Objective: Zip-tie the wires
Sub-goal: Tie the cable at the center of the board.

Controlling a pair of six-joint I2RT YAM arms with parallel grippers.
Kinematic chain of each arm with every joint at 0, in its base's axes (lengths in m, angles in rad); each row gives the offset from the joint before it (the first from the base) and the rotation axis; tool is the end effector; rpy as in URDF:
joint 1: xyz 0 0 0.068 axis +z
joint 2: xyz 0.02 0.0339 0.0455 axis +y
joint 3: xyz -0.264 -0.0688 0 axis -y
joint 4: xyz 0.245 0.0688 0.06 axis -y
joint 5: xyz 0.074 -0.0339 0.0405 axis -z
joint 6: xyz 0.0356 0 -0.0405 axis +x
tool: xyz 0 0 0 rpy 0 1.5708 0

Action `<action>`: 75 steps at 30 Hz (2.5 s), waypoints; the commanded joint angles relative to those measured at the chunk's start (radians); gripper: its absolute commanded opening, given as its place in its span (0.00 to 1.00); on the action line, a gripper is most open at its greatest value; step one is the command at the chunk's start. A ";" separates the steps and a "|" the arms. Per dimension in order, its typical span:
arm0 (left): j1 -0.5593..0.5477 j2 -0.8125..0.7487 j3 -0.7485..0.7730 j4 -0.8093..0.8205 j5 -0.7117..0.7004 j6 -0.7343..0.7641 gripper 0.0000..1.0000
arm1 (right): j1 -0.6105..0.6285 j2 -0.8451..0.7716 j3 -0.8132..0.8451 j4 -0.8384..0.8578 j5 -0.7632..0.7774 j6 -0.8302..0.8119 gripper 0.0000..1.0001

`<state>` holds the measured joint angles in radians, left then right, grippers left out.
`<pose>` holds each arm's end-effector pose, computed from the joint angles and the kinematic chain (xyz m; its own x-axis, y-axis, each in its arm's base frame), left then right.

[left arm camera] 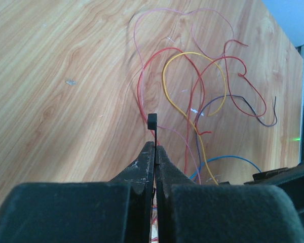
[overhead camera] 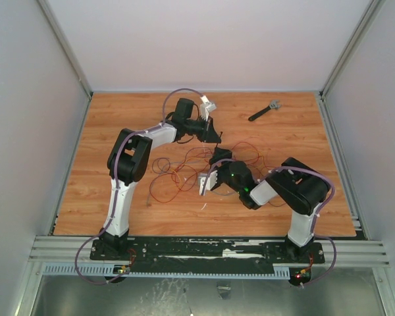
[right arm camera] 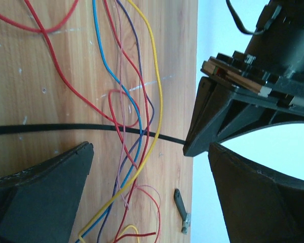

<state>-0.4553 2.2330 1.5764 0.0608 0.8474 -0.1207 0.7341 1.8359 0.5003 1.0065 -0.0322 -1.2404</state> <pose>0.4317 -0.2411 0.1649 -0.6025 0.2062 -0.7710 0.7814 0.3491 -0.5172 0.2281 0.2074 0.1086 0.5769 -0.7529 -0.3168 -0.4515 0.0293 -0.8918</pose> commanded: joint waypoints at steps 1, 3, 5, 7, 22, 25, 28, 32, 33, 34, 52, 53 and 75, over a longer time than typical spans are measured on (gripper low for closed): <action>-0.010 0.010 0.030 0.002 0.025 -0.004 0.00 | 0.026 0.046 0.012 0.014 -0.036 -0.018 0.99; -0.009 0.013 0.031 0.002 0.030 -0.006 0.00 | 0.028 0.053 0.015 0.017 -0.039 -0.021 0.99; -0.009 0.012 0.031 0.002 0.033 -0.007 0.00 | 0.027 0.054 0.017 0.014 -0.045 -0.028 0.99; -0.010 0.013 0.033 0.002 0.032 -0.007 0.00 | 0.028 0.056 0.019 0.012 -0.052 -0.034 0.99; -0.011 0.013 0.045 -0.011 0.045 -0.003 0.00 | 0.022 0.113 0.048 0.033 -0.056 -0.077 0.99; -0.011 0.017 0.049 -0.013 0.050 -0.004 0.00 | 0.024 0.114 0.043 0.032 -0.058 -0.089 0.99; -0.012 0.019 0.050 -0.013 0.054 -0.004 0.00 | 0.025 0.115 0.032 0.052 -0.054 -0.098 0.99; -0.012 0.023 0.052 -0.013 0.054 -0.005 0.00 | 0.034 0.111 0.016 0.098 -0.054 -0.099 0.99; -0.012 0.024 0.052 -0.013 0.053 -0.006 0.00 | 0.035 0.111 0.015 0.107 -0.054 -0.097 0.99; -0.013 0.025 0.053 -0.012 0.055 -0.007 0.00 | 0.038 0.110 0.015 0.111 -0.055 -0.097 0.99; -0.014 0.030 0.061 -0.013 0.053 -0.013 0.00 | 0.121 0.121 -0.003 0.118 0.002 -0.066 0.97; -0.014 0.031 0.062 -0.013 0.053 -0.013 0.00 | 0.124 0.120 -0.006 0.119 0.008 -0.063 0.96; -0.014 0.037 0.066 -0.013 0.055 -0.016 0.00 | 0.183 0.131 -0.013 0.098 0.066 0.000 0.64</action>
<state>-0.4614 2.2498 1.6157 0.0460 0.8772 -0.1329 0.9028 1.9396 0.5102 1.1267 0.0212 -1.2800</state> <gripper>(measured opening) 0.019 0.685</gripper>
